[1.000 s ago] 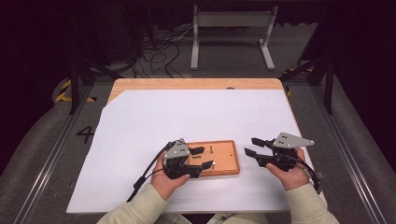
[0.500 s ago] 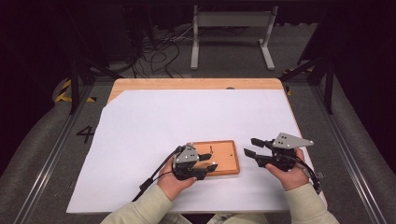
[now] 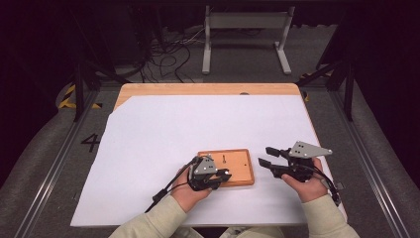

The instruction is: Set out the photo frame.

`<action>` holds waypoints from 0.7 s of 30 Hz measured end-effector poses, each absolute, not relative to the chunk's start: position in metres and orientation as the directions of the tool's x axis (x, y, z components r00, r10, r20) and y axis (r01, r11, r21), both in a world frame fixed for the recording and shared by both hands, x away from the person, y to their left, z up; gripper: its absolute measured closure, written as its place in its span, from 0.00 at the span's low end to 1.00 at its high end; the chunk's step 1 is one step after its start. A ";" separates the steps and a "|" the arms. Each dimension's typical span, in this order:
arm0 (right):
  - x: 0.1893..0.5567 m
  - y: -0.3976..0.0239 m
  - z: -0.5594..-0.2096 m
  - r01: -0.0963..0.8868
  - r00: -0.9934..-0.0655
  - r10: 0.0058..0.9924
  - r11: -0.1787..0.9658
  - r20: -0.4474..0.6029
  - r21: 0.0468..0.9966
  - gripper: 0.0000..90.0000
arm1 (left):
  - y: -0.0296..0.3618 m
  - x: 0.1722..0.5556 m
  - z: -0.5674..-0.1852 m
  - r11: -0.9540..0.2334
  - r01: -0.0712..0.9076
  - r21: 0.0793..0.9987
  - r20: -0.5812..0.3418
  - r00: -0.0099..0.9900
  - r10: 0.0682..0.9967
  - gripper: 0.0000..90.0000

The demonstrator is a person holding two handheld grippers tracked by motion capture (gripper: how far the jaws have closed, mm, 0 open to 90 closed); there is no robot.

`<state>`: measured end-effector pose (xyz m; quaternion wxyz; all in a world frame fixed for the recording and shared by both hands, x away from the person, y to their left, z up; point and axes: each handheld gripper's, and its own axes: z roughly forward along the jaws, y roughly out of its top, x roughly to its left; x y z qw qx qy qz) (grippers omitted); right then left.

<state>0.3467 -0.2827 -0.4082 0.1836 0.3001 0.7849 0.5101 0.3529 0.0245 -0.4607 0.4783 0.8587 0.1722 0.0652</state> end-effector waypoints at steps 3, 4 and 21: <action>0.347 -0.282 -0.409 0.283 -0.757 0.653 0.298 0.022 0.911 0.54 | 0.024 0.351 -0.459 -0.504 0.208 0.838 -0.020 0.936 0.353 0.93; 0.347 -0.282 -0.409 0.283 -0.758 0.651 0.300 0.021 0.911 0.54 | 0.024 0.352 -0.460 -0.500 0.213 0.839 -0.029 0.936 0.351 0.94; 0.347 -0.281 -0.409 0.282 -0.763 0.646 0.298 0.025 0.912 0.54 | 0.024 0.347 -0.462 -0.519 0.140 0.843 0.051 0.940 0.337 0.94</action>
